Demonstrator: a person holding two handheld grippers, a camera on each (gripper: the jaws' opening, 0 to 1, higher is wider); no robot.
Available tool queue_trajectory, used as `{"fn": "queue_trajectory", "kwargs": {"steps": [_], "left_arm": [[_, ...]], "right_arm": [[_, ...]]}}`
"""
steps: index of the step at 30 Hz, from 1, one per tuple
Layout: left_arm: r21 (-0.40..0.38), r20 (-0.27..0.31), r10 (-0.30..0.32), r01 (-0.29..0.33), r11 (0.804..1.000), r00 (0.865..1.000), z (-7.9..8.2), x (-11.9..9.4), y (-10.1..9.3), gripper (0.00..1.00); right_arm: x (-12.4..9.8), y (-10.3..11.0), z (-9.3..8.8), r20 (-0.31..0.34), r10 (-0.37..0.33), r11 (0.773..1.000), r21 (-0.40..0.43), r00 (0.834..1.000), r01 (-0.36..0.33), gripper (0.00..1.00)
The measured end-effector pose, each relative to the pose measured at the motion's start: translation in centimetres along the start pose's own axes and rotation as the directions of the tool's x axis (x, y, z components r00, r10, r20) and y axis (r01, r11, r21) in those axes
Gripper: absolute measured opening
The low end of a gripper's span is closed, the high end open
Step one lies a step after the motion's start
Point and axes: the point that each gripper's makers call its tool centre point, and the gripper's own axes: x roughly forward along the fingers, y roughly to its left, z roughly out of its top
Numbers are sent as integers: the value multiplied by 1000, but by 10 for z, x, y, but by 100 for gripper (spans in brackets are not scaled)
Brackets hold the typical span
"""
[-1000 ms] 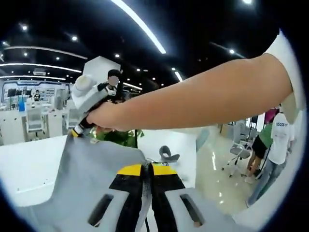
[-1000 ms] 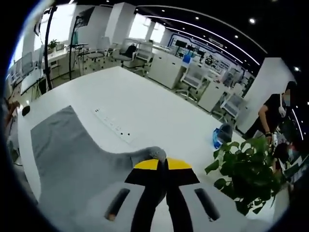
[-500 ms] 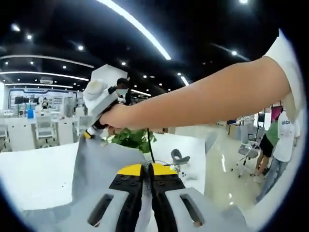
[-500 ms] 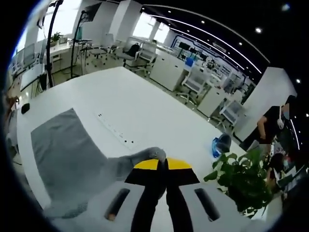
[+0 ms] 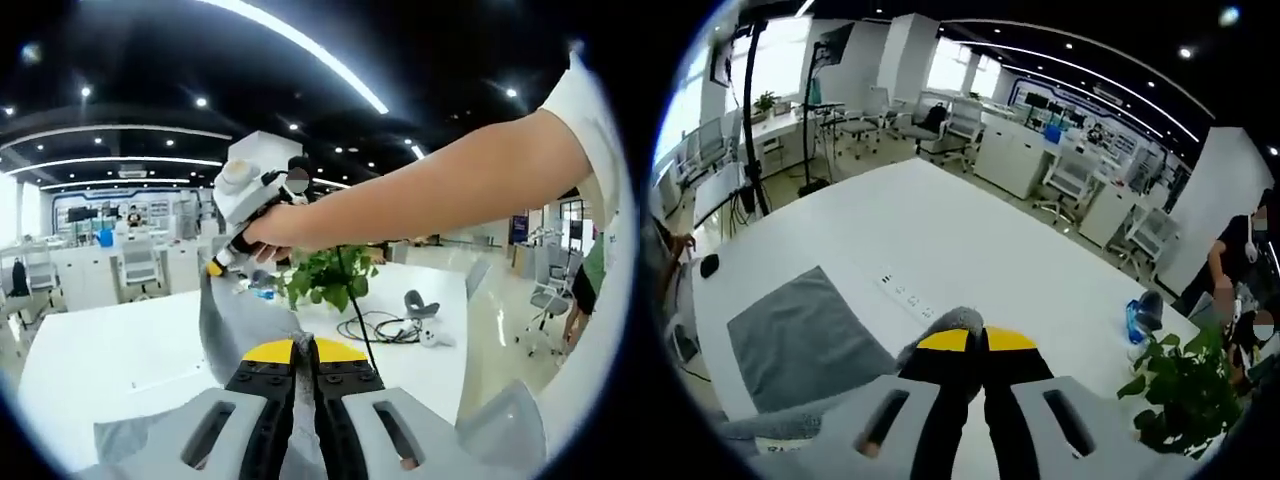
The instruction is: Fold the towel on the table until its edges align and the towel forms a compact rectangular stack.
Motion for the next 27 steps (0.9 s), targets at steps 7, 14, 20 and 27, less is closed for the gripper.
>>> {"fn": "queue_trajectory", "kwargs": {"steps": [7,14,20,27], "left_arm": [[0,-30,76,-76,997,997,-18,-33,32,5],[-23,-53,143,-144,989,988,-35,-62,62,5],[-46,-72,169,-172,984,983,-53,-76,74,5],[-87,-115,183,-193,977,976,-84,-88,79,5]], "right_arm": [[12,36,14,22,53,995,78,998,-54,1],[36,73,32,31,83,996,31,996,-84,1],[52,100,33,18,102,995,4,995,-102,1],[71,128,23,-4,129,992,-14,992,-129,1]]}}
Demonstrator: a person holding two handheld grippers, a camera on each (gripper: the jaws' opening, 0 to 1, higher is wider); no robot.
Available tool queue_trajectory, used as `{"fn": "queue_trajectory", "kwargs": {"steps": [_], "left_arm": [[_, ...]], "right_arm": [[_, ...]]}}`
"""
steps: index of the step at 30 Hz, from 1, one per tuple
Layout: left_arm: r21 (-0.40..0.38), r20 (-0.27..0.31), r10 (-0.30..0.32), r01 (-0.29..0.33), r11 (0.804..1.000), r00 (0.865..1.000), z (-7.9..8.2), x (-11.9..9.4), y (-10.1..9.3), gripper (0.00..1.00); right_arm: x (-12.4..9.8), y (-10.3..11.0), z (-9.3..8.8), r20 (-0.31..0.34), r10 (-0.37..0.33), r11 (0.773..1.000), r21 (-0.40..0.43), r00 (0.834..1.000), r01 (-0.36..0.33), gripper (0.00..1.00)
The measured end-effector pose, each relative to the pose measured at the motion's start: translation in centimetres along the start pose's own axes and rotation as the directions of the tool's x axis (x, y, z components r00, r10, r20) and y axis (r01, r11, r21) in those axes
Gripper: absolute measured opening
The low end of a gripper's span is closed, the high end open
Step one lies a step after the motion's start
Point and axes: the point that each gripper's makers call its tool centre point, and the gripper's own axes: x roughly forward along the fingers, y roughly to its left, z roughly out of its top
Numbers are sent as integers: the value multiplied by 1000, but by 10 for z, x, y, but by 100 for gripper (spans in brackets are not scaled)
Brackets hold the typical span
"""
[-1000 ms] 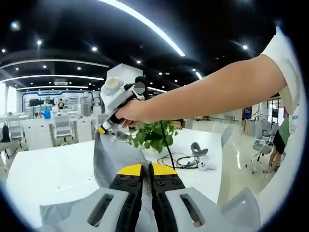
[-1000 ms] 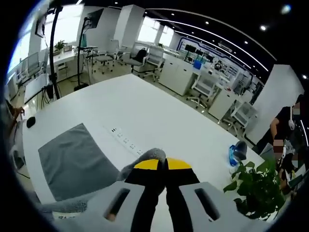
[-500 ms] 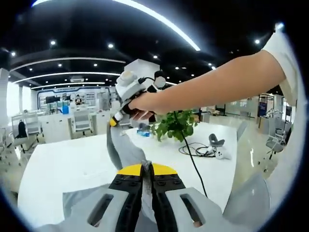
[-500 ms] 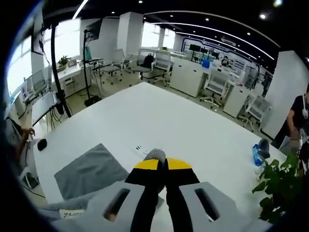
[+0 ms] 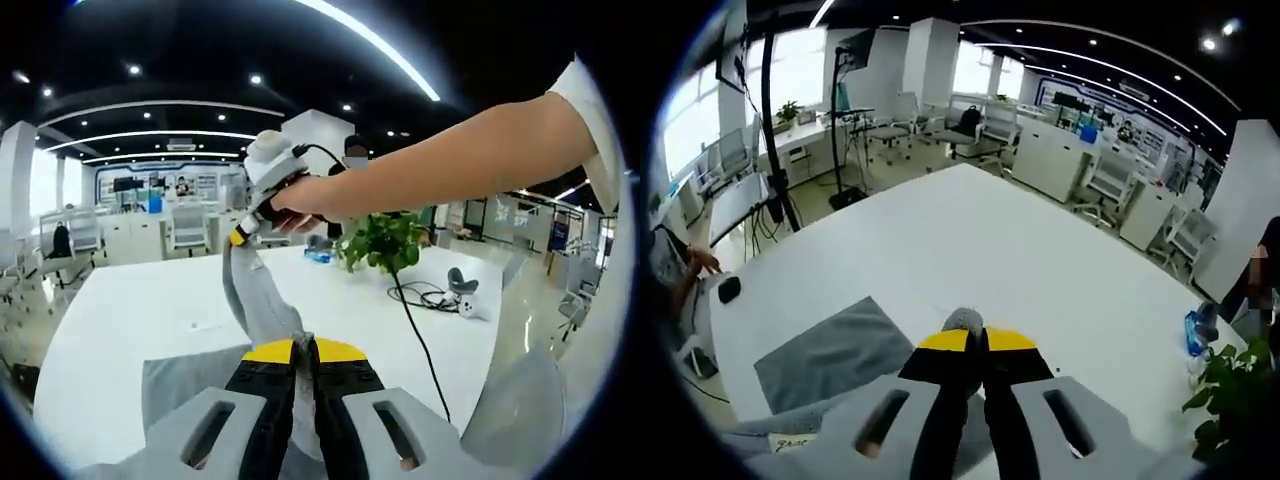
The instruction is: Fold the towel on the table until its edges align and the towel forms a compact rectangular stack.
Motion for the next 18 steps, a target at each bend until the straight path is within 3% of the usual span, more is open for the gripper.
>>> {"fn": "queue_trajectory", "kwargs": {"steps": [9,18], "left_arm": [[-94,-39,45,-48,994,998,-39,-12,14,5],[-162,-66,113,-122,979,991,-60,-30,44,5]], "right_arm": [[47,44,-7,-24,79,996,-41,997,-80,2],[86,86,2,-32,142,985,-93,989,-145,2]]}}
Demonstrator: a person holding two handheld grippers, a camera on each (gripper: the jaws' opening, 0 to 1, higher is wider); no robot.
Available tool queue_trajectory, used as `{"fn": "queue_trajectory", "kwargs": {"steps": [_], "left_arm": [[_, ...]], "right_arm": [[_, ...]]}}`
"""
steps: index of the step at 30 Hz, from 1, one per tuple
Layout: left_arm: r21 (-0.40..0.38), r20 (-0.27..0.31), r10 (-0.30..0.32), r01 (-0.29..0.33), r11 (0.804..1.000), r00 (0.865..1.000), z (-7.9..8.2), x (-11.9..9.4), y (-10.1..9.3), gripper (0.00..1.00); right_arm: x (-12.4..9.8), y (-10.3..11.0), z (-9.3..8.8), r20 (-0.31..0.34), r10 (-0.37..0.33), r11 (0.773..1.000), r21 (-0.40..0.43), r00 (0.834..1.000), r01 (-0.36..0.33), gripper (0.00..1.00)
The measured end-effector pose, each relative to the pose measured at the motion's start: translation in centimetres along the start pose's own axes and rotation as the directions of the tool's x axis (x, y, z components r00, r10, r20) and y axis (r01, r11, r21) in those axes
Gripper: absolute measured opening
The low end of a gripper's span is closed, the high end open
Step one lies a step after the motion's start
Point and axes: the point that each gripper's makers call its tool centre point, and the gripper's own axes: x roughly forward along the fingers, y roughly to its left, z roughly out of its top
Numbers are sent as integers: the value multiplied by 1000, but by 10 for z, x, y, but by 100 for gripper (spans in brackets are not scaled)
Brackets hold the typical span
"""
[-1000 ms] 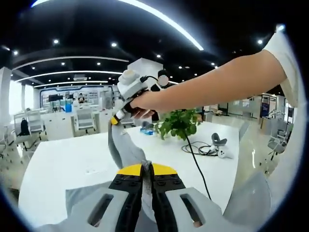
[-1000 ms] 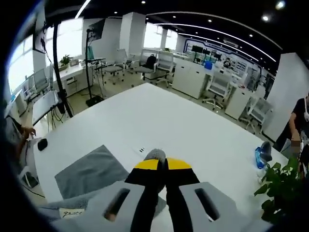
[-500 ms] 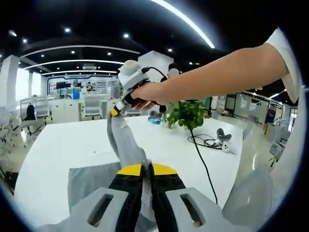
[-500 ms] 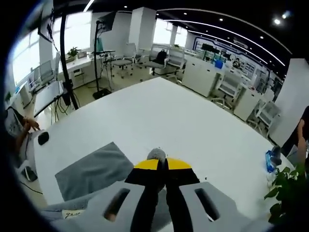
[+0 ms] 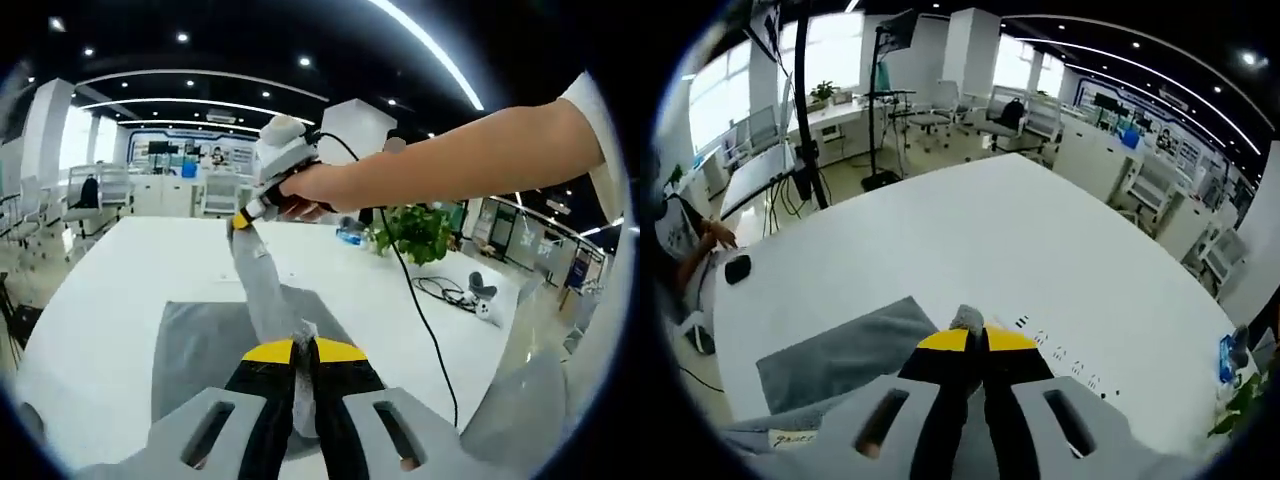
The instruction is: Fold the towel on the table until its edges align and the towel forms a compact rectangular stack.
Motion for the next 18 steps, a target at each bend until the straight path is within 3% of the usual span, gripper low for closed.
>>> {"fn": "queue_trajectory", "kwargs": {"steps": [7,10,18], "left_arm": [[-9,-29,36,-36,999,999,-18,-10,19,5],[-22,-40,52,-53,998,998,-25,-14,24,5],[-42,-74,96,-100,994,993,-42,-19,46,5]], "right_arm": [[28,25,-4,-12,50,999,-17,999,-50,2],[30,42,-11,-15,65,998,-19,998,-66,2],[51,58,-12,-12,91,995,-32,996,-92,2]]}}
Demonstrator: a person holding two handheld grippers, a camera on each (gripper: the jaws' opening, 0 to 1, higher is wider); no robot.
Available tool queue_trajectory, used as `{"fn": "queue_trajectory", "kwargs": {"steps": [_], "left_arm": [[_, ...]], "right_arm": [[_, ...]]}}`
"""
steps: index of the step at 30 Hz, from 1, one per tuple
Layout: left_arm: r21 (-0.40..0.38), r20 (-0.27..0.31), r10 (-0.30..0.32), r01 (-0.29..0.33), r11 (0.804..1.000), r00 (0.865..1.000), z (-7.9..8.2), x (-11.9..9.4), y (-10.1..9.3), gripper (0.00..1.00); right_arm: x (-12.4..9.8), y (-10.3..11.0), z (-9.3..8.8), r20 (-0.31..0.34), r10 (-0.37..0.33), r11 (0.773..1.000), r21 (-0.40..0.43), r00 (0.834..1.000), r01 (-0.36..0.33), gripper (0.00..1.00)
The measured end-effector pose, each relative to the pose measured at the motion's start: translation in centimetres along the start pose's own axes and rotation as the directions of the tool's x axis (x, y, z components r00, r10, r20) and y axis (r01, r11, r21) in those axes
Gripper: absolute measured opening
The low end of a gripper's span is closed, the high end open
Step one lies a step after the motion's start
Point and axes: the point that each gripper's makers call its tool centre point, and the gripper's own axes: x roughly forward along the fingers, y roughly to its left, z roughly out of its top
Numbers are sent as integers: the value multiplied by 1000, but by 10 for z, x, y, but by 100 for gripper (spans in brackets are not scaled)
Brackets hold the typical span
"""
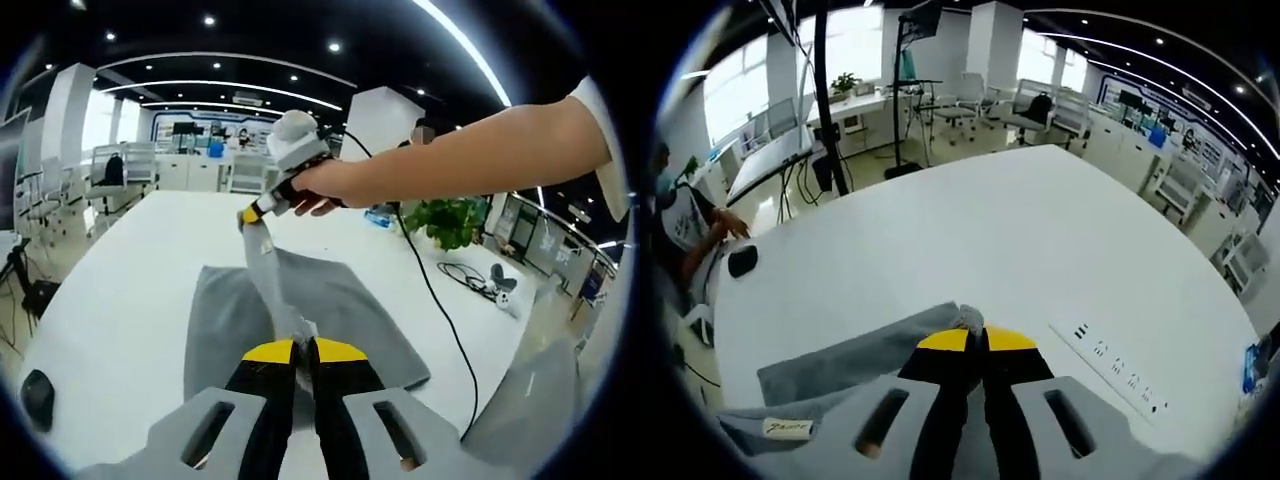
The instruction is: Fold the towel on the table until its edges align and the towel forms a compact rectangular stack.
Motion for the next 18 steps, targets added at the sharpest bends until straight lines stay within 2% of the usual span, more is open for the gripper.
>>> {"fn": "queue_trajectory", "kwargs": {"steps": [8,11,18], "left_arm": [[-39,-15,34,-35,999,999,-10,4,18,5],[-43,-18,42,-43,998,999,-12,4,23,5],[-47,-67,70,-73,996,995,-32,10,43,5]], "right_arm": [[19,1,2,-2,15,1000,-13,1000,-15,2],[17,2,2,1,18,1000,-22,1000,-18,2],[32,7,-3,-17,31,998,-48,999,-32,2]]}}
